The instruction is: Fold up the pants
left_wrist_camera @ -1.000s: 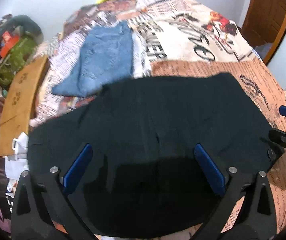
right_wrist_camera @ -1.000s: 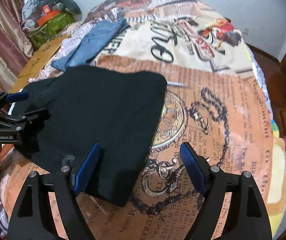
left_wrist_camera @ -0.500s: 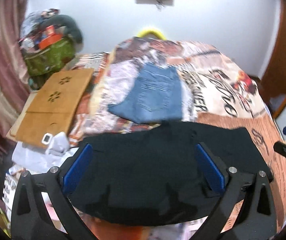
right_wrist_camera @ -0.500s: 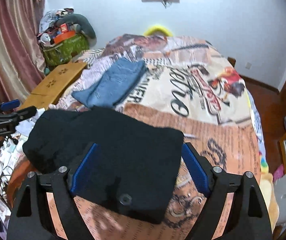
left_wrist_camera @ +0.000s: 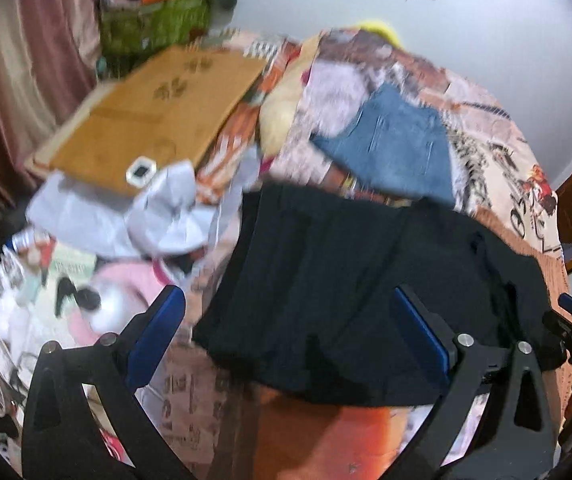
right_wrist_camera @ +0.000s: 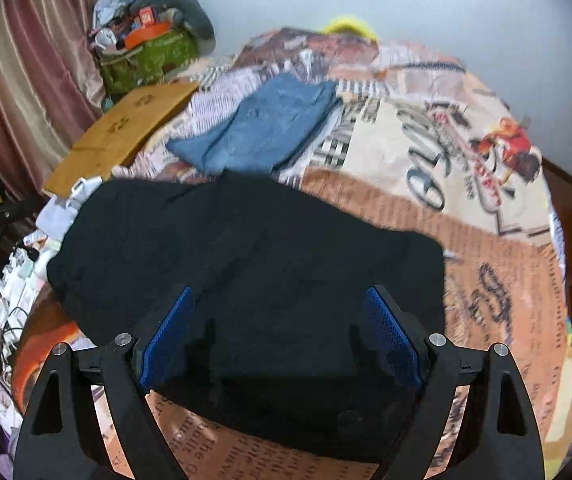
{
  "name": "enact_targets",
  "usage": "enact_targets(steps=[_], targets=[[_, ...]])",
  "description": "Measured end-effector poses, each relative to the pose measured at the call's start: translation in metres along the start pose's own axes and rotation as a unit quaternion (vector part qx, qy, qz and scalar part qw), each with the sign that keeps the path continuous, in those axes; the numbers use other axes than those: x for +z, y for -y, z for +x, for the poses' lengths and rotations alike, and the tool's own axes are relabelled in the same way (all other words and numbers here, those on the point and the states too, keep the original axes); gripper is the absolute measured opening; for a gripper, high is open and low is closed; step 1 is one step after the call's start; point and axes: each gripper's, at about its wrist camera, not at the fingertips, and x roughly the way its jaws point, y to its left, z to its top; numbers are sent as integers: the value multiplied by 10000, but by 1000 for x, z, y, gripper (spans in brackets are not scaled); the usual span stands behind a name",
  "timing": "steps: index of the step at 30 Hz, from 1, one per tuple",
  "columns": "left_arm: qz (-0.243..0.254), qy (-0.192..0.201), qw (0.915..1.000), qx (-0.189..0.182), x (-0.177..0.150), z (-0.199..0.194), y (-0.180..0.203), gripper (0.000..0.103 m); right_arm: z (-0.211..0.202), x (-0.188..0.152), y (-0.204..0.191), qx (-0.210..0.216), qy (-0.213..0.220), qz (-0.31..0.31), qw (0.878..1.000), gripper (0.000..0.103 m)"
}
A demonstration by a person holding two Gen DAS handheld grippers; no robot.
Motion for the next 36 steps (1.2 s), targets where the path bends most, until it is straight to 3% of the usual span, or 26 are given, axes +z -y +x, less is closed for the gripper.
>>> enact_targets(steps=[7,9,15,18,21,25,27,29,32,36], targets=[[-516,-808,9941,-515,-27,34,-23,103,28,-11,6,49,-600,243,9979,85],[-657,-1038,9897,-737,-35,41,-26,103,27,-11,8,83,-618,317,9975,90],[-930,-1610,9728,-1385,-57,55,-23,103,26,-14,9,115,-626,378,9973,93],[-1067,-1681,9665,-1620,-58,59,-23,103,29,-13,9,147,-631,393,9971,95],[-1482,-1831,9460,-2226,-56,72,-29,103,30,-13,9,197,-647,400,9969,96],[-1813,-1906,9357,-2352,-47,89,-33,103,31,-13,9,220,-640,405,9969,96],[-1826,-1897,9376,-2270,-41,94,-31,103,31,-13,9,230,-633,404,9969,97],[-1718,-1828,9458,-2063,-36,96,-25,102,31,-13,9,252,-634,406,9968,97],[-1268,-1561,9714,-1265,-33,95,-12,79,31,-13,8,290,-641,389,9968,99],[-1092,-1312,9822,-789,-30,92,-10,44,32,-13,9,302,-635,386,9968,99]])
